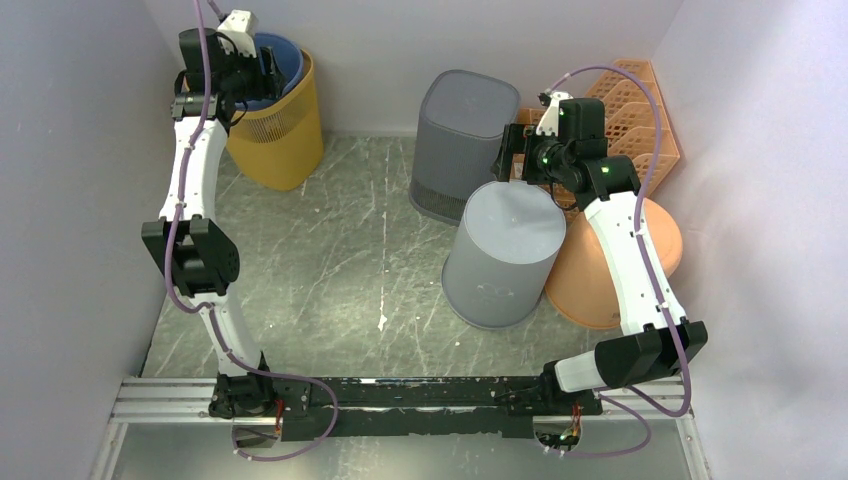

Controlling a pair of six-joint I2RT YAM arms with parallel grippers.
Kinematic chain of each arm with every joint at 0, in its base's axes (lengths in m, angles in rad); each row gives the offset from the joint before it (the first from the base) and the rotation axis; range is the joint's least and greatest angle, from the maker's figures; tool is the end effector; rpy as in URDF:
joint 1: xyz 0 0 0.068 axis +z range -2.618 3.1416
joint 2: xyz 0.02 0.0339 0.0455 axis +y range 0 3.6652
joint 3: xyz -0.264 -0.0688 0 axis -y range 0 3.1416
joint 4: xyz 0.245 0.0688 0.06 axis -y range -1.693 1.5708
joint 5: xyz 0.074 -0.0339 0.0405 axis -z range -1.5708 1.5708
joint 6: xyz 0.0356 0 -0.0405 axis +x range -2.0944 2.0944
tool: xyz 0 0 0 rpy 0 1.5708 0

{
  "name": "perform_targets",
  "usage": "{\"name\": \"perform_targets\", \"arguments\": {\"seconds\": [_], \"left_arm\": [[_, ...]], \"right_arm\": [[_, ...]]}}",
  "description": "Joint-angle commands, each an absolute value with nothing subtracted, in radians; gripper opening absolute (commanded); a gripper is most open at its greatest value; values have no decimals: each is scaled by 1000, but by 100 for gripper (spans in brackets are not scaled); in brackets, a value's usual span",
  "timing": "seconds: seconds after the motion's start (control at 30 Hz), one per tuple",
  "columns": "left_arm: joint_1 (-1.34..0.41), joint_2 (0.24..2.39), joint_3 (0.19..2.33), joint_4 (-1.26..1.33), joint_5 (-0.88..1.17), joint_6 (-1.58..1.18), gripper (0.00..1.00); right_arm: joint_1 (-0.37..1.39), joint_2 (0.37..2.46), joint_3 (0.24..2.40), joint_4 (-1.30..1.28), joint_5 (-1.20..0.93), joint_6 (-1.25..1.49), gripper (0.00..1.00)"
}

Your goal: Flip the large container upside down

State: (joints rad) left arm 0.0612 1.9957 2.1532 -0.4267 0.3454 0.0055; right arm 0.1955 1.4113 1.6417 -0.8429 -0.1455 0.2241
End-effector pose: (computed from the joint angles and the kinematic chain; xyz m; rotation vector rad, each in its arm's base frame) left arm 0.4649 0.0164 0.4231 0.1906 1.8222 -0.2705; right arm 0.2857 0.0618 0.4257 -0.0519 2.2029 0.3952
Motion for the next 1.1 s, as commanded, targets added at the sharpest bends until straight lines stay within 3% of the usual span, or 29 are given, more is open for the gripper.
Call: {"name": "perform_targets", "arguments": {"seconds": [0.0,0.6,1.07], "left_arm": [[65,2012,2175,-451,313,31,71],[64,2001,2110,-419,218,63,63],[63,1972,2133,-312,493,-43,76]], "right_arm": [[193,1417,1647,-851,-141,212,100],[192,1422,1650,-857,-141,212,100],[191,1411,1624,-845,-144,216,100]]}}
